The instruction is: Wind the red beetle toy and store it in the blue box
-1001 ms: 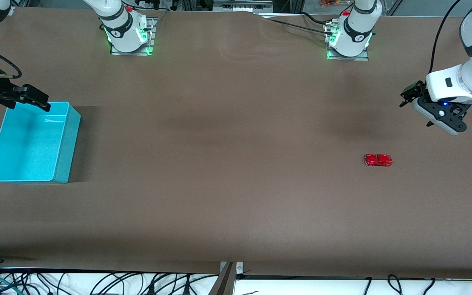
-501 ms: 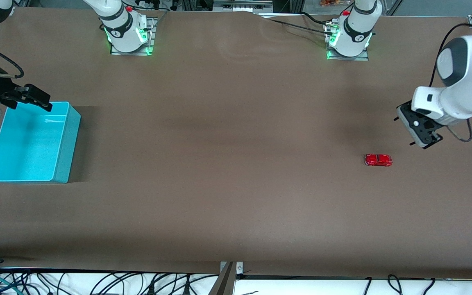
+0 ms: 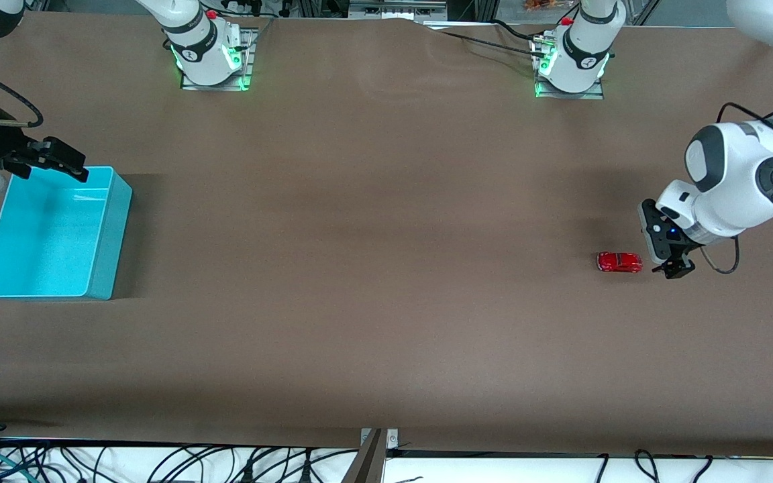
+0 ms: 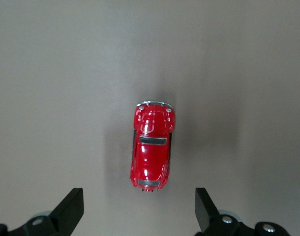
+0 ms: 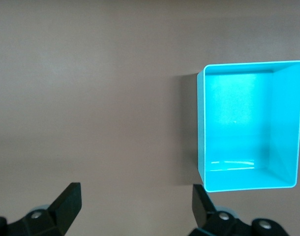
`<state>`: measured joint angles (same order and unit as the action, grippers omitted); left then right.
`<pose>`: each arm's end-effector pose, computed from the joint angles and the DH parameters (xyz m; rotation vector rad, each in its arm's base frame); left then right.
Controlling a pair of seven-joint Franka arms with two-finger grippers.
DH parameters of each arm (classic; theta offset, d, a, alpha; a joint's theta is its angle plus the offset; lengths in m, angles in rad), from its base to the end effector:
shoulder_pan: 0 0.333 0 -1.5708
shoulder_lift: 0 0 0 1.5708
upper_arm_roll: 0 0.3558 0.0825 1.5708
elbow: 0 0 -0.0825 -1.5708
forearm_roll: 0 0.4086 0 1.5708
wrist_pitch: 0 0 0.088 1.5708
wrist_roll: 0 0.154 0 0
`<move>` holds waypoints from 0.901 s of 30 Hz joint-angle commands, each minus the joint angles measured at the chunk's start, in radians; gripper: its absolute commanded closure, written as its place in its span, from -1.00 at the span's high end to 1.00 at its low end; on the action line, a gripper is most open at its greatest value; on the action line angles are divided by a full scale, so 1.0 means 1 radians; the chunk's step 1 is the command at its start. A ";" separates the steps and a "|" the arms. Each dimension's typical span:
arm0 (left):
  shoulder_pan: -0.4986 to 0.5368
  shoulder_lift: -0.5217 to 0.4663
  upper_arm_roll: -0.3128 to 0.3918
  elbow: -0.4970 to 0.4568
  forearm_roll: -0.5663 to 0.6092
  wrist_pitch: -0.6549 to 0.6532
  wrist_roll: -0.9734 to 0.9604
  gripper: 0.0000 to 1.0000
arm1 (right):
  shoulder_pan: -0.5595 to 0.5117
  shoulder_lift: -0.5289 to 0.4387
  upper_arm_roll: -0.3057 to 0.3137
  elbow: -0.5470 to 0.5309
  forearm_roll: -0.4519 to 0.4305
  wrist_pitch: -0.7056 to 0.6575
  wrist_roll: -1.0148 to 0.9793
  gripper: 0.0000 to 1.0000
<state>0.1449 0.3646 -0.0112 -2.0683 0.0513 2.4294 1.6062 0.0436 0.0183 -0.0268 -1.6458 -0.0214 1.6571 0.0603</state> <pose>0.6142 0.0844 0.2252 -2.2751 2.1423 0.0386 0.5904 0.0069 0.5767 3.1189 -0.0648 -0.0096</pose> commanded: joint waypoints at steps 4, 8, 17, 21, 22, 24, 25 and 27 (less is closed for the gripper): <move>0.007 0.074 -0.004 0.014 0.036 0.062 0.040 1.00 | 0.001 -0.006 0.002 0.014 0.001 -0.017 -0.002 1.00; 0.007 0.108 -0.004 0.014 0.038 0.095 0.052 1.00 | 0.001 -0.006 0.002 0.014 0.001 -0.017 -0.002 1.00; 0.005 0.131 -0.007 -0.006 0.024 0.109 0.041 0.99 | 0.001 -0.006 0.002 0.014 0.001 -0.019 -0.004 1.00; 0.001 0.129 -0.010 -0.015 0.024 0.109 0.040 0.94 | 0.001 -0.006 0.002 0.014 0.001 -0.017 -0.002 1.00; -0.001 0.131 -0.010 -0.015 0.024 0.109 0.040 0.88 | 0.001 -0.006 0.002 0.014 0.001 -0.017 -0.002 1.00; -0.002 0.131 -0.010 -0.015 0.024 0.109 0.040 0.75 | 0.001 -0.006 0.002 0.014 0.001 -0.017 -0.002 1.00; -0.002 0.131 -0.010 -0.015 0.024 0.109 0.041 0.64 | 0.001 -0.006 0.002 0.014 0.001 -0.017 -0.002 1.00; -0.004 0.129 -0.012 -0.015 0.024 0.108 0.041 0.40 | 0.001 -0.006 0.002 0.014 0.001 -0.017 -0.002 1.00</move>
<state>0.1447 0.5010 -0.0207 -2.0735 0.0707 2.5267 1.6358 0.0436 0.0182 -0.0268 -1.6457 -0.0213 1.6571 0.0603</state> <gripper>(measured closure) 0.079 0.000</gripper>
